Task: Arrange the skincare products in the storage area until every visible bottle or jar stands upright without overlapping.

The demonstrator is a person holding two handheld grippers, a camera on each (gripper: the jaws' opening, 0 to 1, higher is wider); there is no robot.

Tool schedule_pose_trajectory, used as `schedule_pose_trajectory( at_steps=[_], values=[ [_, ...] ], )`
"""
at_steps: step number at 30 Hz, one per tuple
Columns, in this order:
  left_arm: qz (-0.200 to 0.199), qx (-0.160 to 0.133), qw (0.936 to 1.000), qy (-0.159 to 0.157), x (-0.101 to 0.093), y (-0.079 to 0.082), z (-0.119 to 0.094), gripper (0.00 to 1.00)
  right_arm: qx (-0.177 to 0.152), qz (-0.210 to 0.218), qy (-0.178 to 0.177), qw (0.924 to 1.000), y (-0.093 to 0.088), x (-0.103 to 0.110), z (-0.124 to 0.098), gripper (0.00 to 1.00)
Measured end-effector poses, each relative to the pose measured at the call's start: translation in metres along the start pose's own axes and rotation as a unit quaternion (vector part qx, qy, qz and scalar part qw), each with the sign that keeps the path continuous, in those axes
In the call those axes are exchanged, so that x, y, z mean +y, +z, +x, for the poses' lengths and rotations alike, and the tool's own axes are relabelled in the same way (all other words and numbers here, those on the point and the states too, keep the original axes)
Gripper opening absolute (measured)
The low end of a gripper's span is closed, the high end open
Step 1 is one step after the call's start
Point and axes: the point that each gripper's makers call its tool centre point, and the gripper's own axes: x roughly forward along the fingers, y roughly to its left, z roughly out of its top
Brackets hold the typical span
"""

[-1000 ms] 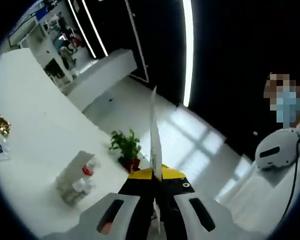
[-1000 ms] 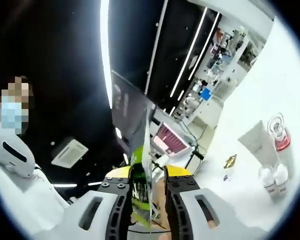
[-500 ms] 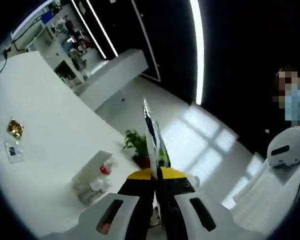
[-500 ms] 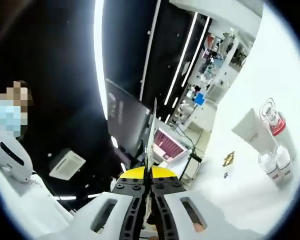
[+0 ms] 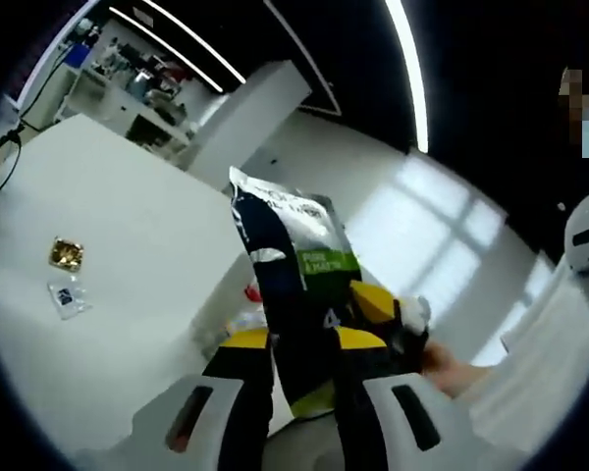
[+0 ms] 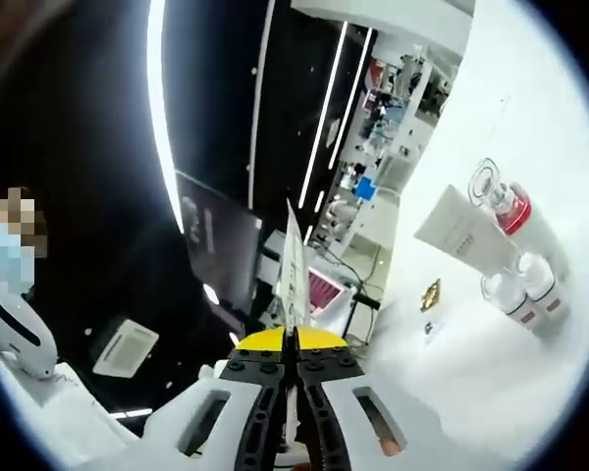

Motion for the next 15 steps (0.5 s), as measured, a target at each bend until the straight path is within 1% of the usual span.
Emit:
schedule_pose_trajectory(
  at_steps=[3, 5, 7, 9, 11, 14, 15],
  values=[
    [0.004, 0.007, 0.9999, 0.015, 0.005, -0.003, -0.002, 0.16, 0.005, 0.002, -0.015, 0.9999, -0.003, -0.007, 0.001, 0.01],
    [0.003, 0.014, 0.9996, 0.025, 0.009, -0.005, -0.003, 0.11, 0.011, 0.001, -0.027, 0.9996, -0.005, -0.012, 0.002, 0.01],
    [0.001, 0.019, 0.9993, 0.031, 0.012, -0.006, -0.005, 0.05, 0.023, -0.008, -0.046, 0.9987, -0.008, -0.02, 0.002, 0.01],
    [-0.001, 0.027, 0.9989, 0.038, 0.014, -0.008, -0.006, 0.03, 0.03, -0.012, -0.051, 0.9982, -0.011, -0.022, 0.004, 0.01],
    [0.013, 0.035, 0.9981, 0.049, 0.018, -0.011, -0.006, 0.03, 0.039, -0.025, -0.063, 0.9969, -0.014, -0.027, 0.005, 0.01],
    [0.014, 0.04, 0.997, 0.065, 0.026, -0.012, -0.006, 0.01, 0.056, -0.051, -0.08, 0.9939, -0.019, -0.034, 0.006, 0.02],
    [0.017, 0.046, 0.9962, 0.072, 0.03, -0.013, -0.006, 0.01, 0.066, -0.062, -0.087, 0.9921, -0.021, -0.038, 0.005, 0.02]
  ],
)
